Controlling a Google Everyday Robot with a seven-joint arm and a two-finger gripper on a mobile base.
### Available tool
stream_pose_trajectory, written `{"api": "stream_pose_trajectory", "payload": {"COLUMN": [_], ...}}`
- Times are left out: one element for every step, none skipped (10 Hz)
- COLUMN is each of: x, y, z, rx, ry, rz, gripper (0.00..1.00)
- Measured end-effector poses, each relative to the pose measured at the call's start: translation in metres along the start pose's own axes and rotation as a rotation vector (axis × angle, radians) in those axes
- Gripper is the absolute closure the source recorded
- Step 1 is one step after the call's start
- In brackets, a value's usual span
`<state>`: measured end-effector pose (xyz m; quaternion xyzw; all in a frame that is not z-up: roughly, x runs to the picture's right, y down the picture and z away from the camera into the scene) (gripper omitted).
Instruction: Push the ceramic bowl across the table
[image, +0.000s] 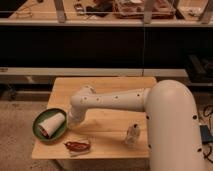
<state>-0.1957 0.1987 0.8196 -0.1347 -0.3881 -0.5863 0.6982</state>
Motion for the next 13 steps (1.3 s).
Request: {"api": "stream_pose_trajectory", "payload": {"x": [0.0001,0.0002,0.0002,-0.0002,0.0001,0.0000,0.0004,0.0007,0.0005,0.0004,0.0004,0.0002,-0.0002], "y": [0.0001,0.0003,0.0004,0.0010,0.0007,0.0011,0.0020,0.0029,0.0023,0.0019,0.0021,0.0012,0.0004], "z": [-0.0001,-0.0002,-0.0002,0.0008,0.0003,0.0005,0.0001,-0.0001,0.0000,0.0001,0.0001,0.0002,0.0007], "rx": [0.000,0.000,0.000,0.000,0.000,0.000,0.000,0.000,0.000,0.000,0.000,0.000,0.000], "ry": [0.000,0.000,0.000,-0.001,-0.001,-0.001,0.000,0.000,0.000,0.000,0.000,0.000,-0.001], "rz": [0.000,0.001,0.001,0.002,0.002,0.002,0.004,0.005,0.004,0.004,0.004,0.003,0.001], "gripper": [0.47,0.37,0.26,0.21,0.20,0.20,0.20,0.20,0.20,0.20,0.20,0.20,0.20]}}
